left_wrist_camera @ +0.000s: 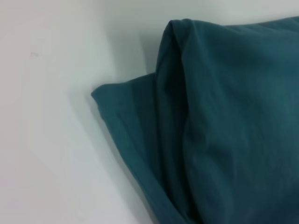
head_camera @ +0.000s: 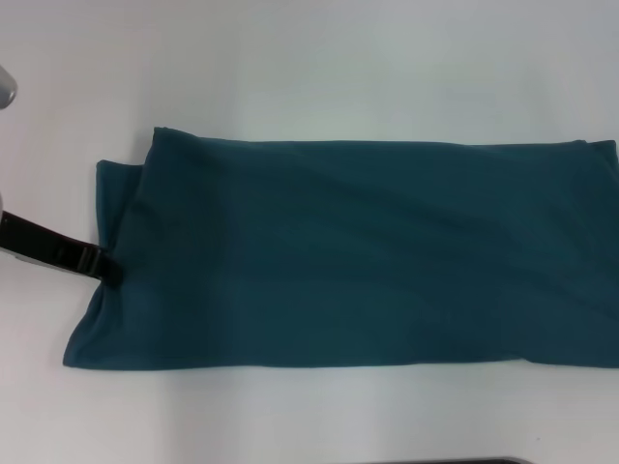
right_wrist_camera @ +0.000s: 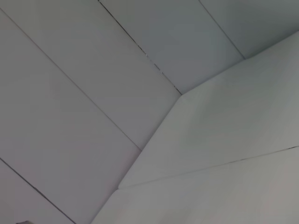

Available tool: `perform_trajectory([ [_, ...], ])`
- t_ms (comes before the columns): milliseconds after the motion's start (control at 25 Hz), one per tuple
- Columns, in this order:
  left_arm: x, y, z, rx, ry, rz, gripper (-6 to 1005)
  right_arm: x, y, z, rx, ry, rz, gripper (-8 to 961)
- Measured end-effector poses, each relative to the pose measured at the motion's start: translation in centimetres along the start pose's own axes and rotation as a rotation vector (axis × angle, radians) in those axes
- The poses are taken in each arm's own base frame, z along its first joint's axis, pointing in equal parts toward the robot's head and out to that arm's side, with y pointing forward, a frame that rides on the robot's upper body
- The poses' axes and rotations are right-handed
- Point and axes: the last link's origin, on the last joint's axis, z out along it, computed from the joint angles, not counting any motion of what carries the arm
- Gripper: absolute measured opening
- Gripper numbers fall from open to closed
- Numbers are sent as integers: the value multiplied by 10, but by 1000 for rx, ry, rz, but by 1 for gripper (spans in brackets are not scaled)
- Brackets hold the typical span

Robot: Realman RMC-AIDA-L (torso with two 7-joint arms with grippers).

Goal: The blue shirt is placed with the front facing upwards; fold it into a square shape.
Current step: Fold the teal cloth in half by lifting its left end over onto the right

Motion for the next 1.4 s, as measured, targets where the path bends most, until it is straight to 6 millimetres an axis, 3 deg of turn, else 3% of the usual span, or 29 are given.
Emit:
perform_trajectory([
  [800,-20,-56,-41,63,51,-82,81,2,2,17,-29,-3,-1,919],
  [1160,-20,-45,-37,3,31,-50,81,2,3,18,-33,-3,-4,918],
  [1400,-13,-25,-43,-128,84,17,81,2,3,18,-33,-3,-11,918],
])
